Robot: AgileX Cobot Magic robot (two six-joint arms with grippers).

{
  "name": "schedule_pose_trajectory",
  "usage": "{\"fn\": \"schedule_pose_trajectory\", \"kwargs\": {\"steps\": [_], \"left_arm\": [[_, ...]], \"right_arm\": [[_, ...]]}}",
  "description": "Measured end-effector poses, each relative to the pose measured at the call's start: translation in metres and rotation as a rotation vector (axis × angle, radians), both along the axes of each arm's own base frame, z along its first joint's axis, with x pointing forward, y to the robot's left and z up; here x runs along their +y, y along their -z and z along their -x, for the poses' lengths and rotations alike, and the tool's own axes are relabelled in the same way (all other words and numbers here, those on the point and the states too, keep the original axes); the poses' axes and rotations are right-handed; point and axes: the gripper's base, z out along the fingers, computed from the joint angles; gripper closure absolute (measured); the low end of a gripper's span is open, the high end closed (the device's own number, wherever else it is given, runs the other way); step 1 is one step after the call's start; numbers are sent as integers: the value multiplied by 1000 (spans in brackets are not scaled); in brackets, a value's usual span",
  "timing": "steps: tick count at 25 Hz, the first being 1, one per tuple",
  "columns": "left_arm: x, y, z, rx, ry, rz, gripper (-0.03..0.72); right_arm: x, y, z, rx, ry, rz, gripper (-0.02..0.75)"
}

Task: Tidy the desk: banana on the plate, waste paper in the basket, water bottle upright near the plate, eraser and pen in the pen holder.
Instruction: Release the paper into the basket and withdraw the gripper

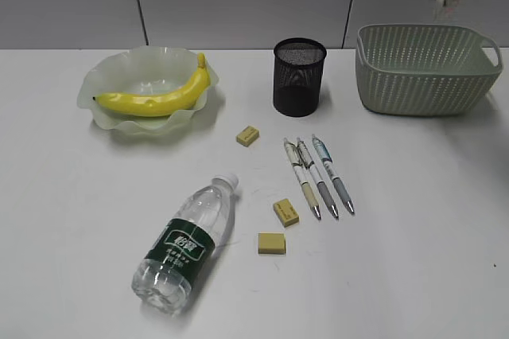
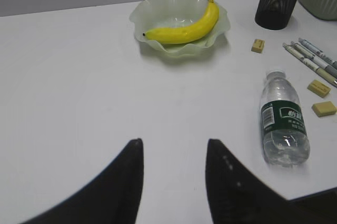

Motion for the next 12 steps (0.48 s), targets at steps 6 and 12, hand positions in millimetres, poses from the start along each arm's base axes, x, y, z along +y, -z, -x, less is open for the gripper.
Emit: {"fn": "schedule_pose_trajectory", "kwargs": {"steps": [6, 12], "left_arm": [[0, 0, 0, -1, 0, 0, 390], [0, 0, 0, -2, 0, 0, 391]], "right_arm": [[-40, 6, -76, 35, 50, 55, 652], [-42, 5, -84, 124, 73, 77, 150]]}}
